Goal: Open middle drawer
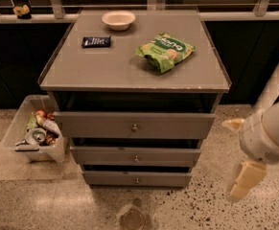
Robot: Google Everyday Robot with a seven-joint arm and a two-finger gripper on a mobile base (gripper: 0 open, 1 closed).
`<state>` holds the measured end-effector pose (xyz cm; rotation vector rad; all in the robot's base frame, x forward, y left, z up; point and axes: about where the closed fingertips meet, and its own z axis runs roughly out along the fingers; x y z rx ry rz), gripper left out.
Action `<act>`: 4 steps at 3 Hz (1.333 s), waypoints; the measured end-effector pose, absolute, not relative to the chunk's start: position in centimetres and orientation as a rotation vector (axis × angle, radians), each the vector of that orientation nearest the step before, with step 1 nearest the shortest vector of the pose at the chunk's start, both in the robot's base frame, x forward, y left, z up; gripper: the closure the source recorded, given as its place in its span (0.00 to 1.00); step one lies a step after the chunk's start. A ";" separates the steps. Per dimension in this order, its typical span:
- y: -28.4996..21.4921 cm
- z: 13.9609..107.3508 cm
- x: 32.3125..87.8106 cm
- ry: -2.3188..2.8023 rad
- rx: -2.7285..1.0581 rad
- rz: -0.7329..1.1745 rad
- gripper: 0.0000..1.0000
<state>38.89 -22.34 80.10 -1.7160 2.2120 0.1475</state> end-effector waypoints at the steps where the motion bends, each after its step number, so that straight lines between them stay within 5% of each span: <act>1: -22.0 73.3 38.2 2.199 -1.751 0.221 0.00; 4: -20.9 61.9 40.7 2.235 -1.750 0.357 0.00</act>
Offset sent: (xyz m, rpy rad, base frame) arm 0.0115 0.0213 -0.1965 0.0380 0.1162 0.1027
